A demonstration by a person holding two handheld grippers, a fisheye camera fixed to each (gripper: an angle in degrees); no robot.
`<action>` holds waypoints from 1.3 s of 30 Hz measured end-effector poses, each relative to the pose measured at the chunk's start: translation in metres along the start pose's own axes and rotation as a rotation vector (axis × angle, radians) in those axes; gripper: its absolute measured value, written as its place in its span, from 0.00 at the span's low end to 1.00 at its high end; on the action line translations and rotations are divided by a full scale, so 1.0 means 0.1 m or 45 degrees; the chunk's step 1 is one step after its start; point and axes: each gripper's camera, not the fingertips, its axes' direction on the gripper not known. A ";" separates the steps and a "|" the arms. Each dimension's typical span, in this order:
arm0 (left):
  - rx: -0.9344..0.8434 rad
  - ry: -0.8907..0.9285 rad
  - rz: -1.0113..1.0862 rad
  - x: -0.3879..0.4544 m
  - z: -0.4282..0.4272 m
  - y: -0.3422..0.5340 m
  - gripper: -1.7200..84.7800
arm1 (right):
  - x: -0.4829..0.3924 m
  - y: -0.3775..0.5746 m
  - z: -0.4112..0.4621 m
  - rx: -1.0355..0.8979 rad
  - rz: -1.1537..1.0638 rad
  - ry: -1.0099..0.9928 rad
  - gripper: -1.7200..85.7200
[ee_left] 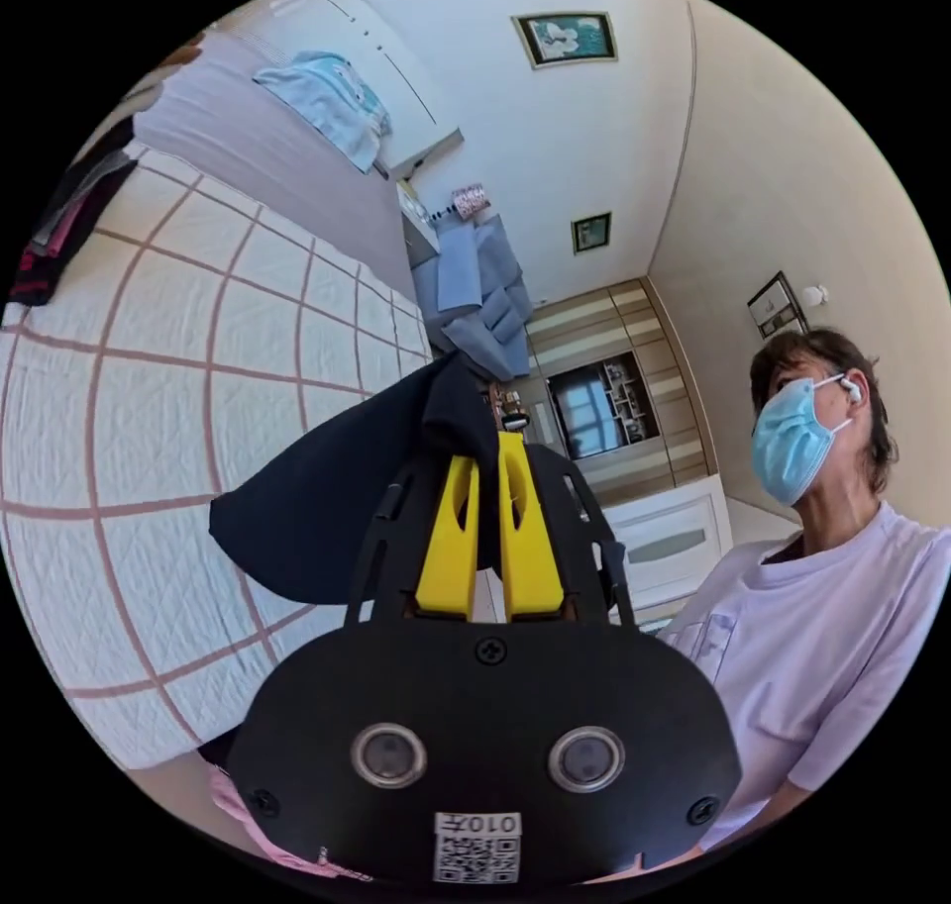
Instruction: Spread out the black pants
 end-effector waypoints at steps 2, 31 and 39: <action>-0.107 0.085 -0.038 -0.16 0.67 -0.24 0.09 | -0.04 0.02 -0.54 0.166 0.027 0.044 0.10; -0.991 0.290 0.103 -2.23 7.23 -2.38 0.09 | 0.86 -1.07 -2.26 0.834 0.019 0.343 0.10; -1.015 0.142 0.006 -2.50 7.59 -2.41 0.09 | 0.84 -1.20 -2.14 0.783 0.180 0.424 0.10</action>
